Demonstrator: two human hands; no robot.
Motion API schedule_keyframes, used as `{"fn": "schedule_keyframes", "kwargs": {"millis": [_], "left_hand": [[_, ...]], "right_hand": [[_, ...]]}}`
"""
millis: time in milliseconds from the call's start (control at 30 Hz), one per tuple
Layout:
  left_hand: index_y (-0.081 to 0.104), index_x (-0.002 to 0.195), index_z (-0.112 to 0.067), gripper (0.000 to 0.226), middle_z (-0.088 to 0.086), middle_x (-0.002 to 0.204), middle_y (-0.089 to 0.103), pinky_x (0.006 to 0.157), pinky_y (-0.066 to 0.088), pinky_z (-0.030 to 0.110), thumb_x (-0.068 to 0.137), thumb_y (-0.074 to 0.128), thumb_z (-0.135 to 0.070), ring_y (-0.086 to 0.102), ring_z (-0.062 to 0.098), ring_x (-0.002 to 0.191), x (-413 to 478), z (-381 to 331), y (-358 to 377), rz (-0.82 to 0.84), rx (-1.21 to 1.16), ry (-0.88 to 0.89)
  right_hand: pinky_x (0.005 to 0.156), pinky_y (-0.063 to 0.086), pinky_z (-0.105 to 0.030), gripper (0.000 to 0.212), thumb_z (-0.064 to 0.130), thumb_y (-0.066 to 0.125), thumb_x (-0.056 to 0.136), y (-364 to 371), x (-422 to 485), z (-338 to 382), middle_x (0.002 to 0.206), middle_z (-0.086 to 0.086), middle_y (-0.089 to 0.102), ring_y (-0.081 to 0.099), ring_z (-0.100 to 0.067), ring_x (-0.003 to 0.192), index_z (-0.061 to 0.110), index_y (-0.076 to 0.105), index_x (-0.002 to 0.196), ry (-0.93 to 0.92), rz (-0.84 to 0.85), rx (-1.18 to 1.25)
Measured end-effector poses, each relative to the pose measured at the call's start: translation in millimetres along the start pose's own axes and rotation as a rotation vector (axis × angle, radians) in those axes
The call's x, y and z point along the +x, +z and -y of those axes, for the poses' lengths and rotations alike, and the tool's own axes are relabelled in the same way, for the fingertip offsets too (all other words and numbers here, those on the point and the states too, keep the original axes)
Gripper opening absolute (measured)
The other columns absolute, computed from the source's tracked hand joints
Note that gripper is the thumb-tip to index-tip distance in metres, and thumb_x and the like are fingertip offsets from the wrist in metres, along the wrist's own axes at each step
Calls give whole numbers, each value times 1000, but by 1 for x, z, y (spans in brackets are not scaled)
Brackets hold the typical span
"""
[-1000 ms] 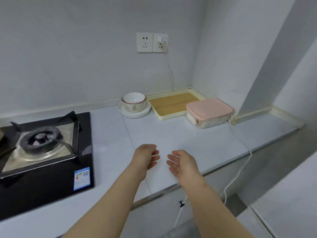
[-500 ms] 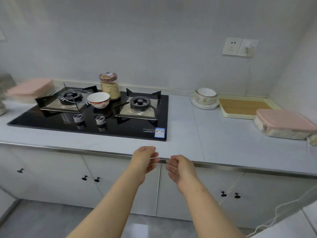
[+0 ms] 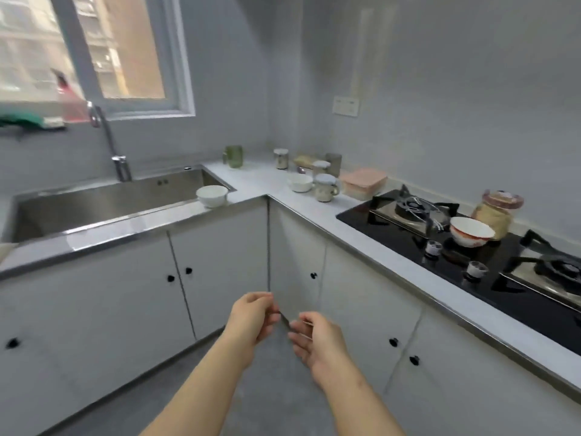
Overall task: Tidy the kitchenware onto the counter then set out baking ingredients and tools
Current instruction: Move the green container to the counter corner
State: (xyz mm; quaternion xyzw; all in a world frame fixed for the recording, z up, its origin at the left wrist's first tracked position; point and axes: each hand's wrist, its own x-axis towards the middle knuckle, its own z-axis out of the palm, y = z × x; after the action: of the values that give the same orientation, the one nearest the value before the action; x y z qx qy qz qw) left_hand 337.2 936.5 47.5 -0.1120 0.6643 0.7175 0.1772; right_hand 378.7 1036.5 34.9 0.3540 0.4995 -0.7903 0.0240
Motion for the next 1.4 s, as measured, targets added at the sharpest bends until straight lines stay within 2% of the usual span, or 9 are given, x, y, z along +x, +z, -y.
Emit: {"fn": "schedule_keyframes", "kwargs": {"millis": [100,233,333,533,833,933,1033,1233,1400], "left_hand": [[54,86,-15,15,3,73,58,53,37,22,94,45,-6,53,13,60,11,-13,-93,-139,-45,2],[51,83,-17,18,2,71,55,43,38,15,95,42,-6,52,9,54,8,-28,-190,-295,-114,3],[51,82,-17,18,2,74,55,54,39,20,96,43,-8,53,10,58,4,-31,-260,-426,-185,5],[54,84,-17,15,2,78,58,66,43,23,95,45,-11,56,12,68,10,-32,-372,-621,-297,-13],[56,92,-18,11,3,86,61,64,46,23,96,47,-15,58,12,74,96,-84,-491,-740,-285,31],[56,96,-15,11,2,82,60,63,44,23,95,45,-13,56,12,69,127,-114,-542,-818,-260,55],[55,90,-16,13,1,78,58,61,42,22,94,45,-10,54,11,64,151,-137,-585,-851,-256,80],[56,87,-16,14,4,83,60,61,43,23,95,45,-12,56,13,70,189,-145,-661,-905,-297,49],[55,89,-17,14,4,84,59,64,46,24,97,43,-13,56,13,73,226,-160,-718,-887,-315,55]], "right_hand": [[46,35,-18,15,13,48,90,87,-3,-27,65,0,59,53,-9,45,16,54,77,35,90,-101],[52,32,-22,11,11,45,93,177,-11,-59,68,-3,56,49,-15,55,13,52,85,97,211,-191],[53,33,-23,13,11,43,93,242,-15,-89,70,-3,57,50,-15,56,13,53,85,117,304,-287],[57,40,-24,14,15,45,94,355,-18,-133,78,-3,61,56,-15,64,12,55,85,188,498,-436],[56,41,-24,14,14,45,93,521,39,-142,77,-4,62,55,-15,63,12,57,87,165,573,-432],[56,41,-24,13,12,46,92,588,51,-144,73,-4,61,54,-15,60,12,57,85,195,618,-446],[53,40,-23,14,11,45,92,642,62,-147,73,-4,61,52,-15,58,13,55,84,200,634,-481],[53,38,-25,16,9,45,92,717,81,-165,75,-6,59,51,-17,59,10,55,81,241,638,-506],[56,38,-26,15,10,44,93,770,100,-176,74,-7,59,52,-18,60,9,55,84,165,579,-493]]}}
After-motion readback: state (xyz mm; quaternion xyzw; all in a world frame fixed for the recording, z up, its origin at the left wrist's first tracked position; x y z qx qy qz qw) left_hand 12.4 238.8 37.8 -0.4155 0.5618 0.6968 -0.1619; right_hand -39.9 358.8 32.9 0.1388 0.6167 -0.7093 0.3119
